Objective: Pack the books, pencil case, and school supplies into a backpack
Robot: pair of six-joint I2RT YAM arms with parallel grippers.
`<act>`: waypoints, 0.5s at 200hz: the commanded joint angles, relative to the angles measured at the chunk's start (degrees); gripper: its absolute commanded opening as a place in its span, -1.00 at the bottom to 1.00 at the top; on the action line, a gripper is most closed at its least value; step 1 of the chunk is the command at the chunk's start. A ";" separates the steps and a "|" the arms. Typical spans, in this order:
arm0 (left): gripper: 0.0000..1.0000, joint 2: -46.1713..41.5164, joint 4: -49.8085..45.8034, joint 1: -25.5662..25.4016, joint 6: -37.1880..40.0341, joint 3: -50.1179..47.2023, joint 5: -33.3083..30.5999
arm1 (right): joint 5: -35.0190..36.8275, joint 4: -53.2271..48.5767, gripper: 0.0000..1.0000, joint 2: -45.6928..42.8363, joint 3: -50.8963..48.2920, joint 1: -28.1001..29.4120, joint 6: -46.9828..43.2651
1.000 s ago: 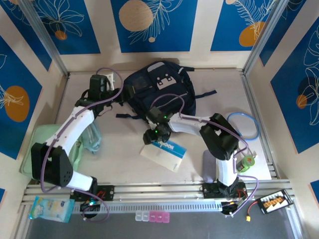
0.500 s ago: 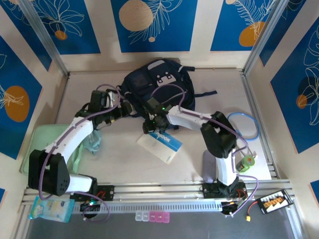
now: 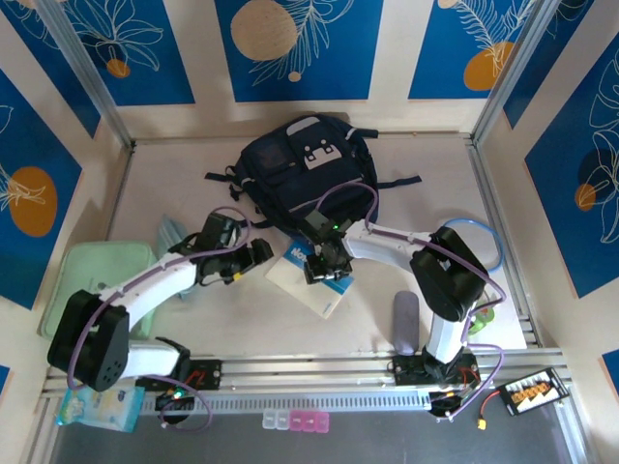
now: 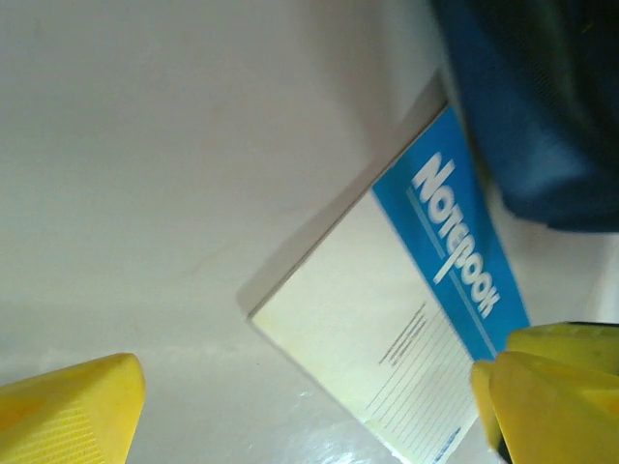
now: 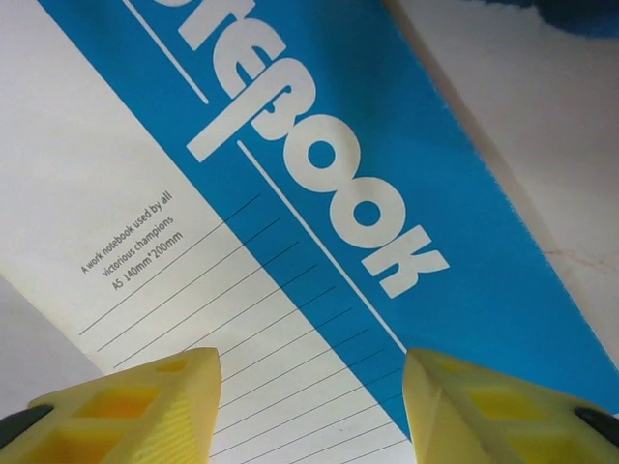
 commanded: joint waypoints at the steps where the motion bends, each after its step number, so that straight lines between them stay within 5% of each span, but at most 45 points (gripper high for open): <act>1: 0.82 0.52 1.42 -2.34 -3.29 -1.26 0.73 | -6.35 -1.56 -0.08 2.32 -1.07 0.36 1.56; 100: 0.59 0.03 -0.29 -3.90 -6.00 -4.30 -0.76 | -24.04 4.50 -0.11 4.00 1.40 2.44 2.87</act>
